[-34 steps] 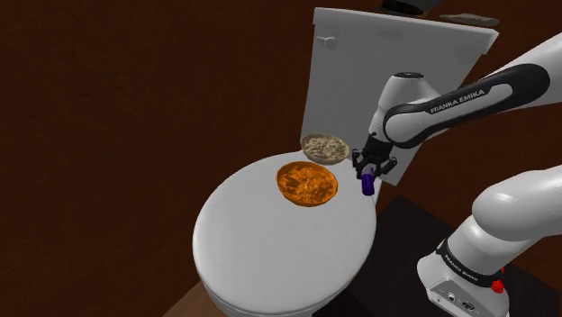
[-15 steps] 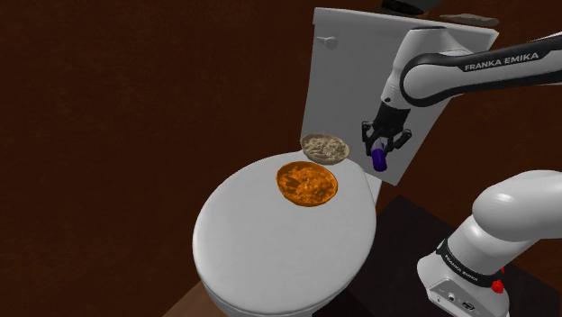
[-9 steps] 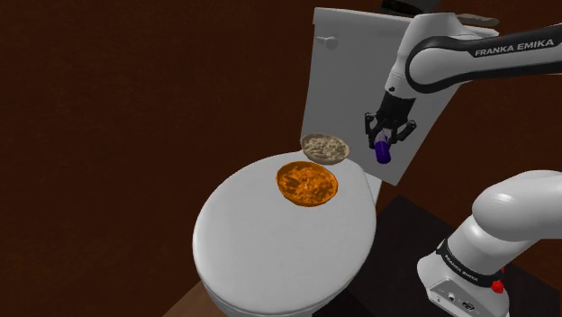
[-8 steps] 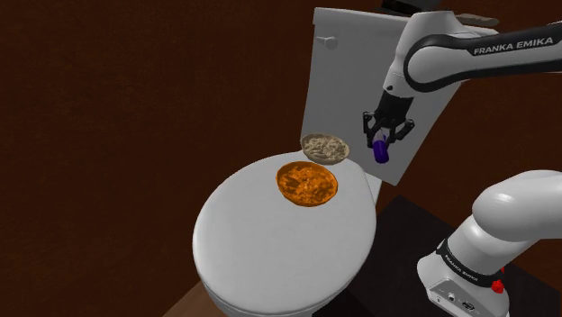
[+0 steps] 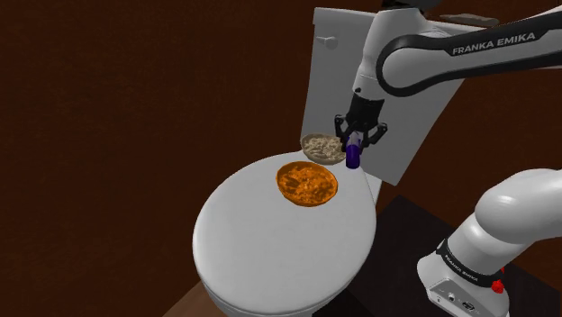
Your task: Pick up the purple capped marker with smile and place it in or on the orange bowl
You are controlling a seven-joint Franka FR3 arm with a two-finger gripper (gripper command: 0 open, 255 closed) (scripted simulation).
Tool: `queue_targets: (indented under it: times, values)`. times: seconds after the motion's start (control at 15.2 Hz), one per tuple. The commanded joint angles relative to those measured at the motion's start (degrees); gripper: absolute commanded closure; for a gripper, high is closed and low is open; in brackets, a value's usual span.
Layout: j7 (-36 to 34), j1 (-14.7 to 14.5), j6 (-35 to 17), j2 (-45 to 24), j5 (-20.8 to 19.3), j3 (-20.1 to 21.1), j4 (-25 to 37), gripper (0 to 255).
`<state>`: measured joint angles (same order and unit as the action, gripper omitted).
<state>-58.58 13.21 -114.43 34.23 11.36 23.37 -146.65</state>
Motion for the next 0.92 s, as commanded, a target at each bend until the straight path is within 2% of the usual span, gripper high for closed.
queue_targets:
  times: [0.0,0.46,0.86]
  values:
    - [-3.44,-0.45,-0.38,-3.03,0.51,2.94,2.92,255]
    - [-14.56,-0.17,-1.87,-14.13,-1.25,12.19,12.99,255]
    - [-15.33,0.04,-6.87,-16.21,-1.76,13.37,9.90,255]
